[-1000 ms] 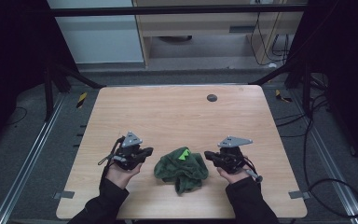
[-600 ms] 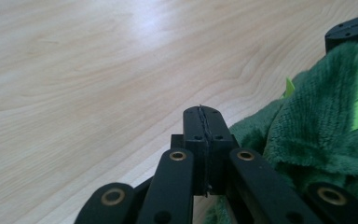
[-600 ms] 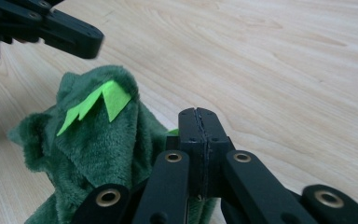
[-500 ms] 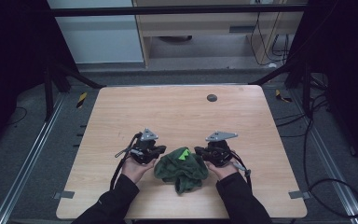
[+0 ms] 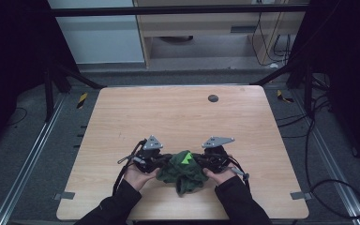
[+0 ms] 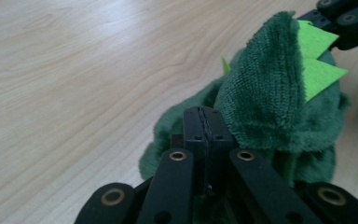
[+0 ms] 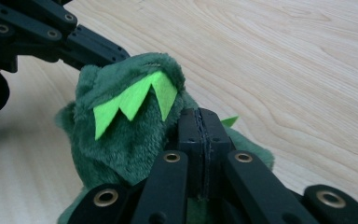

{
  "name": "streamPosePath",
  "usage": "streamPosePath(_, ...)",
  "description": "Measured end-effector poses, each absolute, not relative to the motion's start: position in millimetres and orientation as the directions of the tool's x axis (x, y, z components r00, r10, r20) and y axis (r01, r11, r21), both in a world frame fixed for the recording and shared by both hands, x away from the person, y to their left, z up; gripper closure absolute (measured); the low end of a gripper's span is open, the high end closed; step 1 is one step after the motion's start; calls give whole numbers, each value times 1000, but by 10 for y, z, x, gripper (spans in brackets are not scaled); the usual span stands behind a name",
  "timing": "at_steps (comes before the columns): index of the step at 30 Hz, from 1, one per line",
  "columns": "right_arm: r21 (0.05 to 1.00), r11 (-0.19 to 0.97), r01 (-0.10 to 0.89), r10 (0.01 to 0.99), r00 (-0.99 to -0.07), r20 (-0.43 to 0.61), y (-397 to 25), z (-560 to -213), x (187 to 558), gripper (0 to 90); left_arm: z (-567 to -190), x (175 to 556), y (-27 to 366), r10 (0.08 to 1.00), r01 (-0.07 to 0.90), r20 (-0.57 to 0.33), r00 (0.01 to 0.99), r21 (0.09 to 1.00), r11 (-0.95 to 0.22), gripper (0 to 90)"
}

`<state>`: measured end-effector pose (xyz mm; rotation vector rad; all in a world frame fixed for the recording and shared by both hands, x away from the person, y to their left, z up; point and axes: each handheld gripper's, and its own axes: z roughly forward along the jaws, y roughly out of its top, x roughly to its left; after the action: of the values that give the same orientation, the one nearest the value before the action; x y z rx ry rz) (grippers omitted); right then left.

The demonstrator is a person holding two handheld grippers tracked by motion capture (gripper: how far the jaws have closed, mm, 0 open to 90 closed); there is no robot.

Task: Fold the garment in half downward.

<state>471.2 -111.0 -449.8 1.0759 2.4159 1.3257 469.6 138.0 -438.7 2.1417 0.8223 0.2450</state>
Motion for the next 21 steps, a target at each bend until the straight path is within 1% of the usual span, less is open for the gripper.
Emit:
streamPosePath(12,804,350,481,631,-755,177,-1102,-4440,4504,887,-4309,4441,1396,579,439,-100,809,757,-483,899)
streamPosePath(21,795,370,480,611,-771,181,-1105,-4452,4379,881,-4342,4271,1427,560,434,-99,822,747,-504,898)
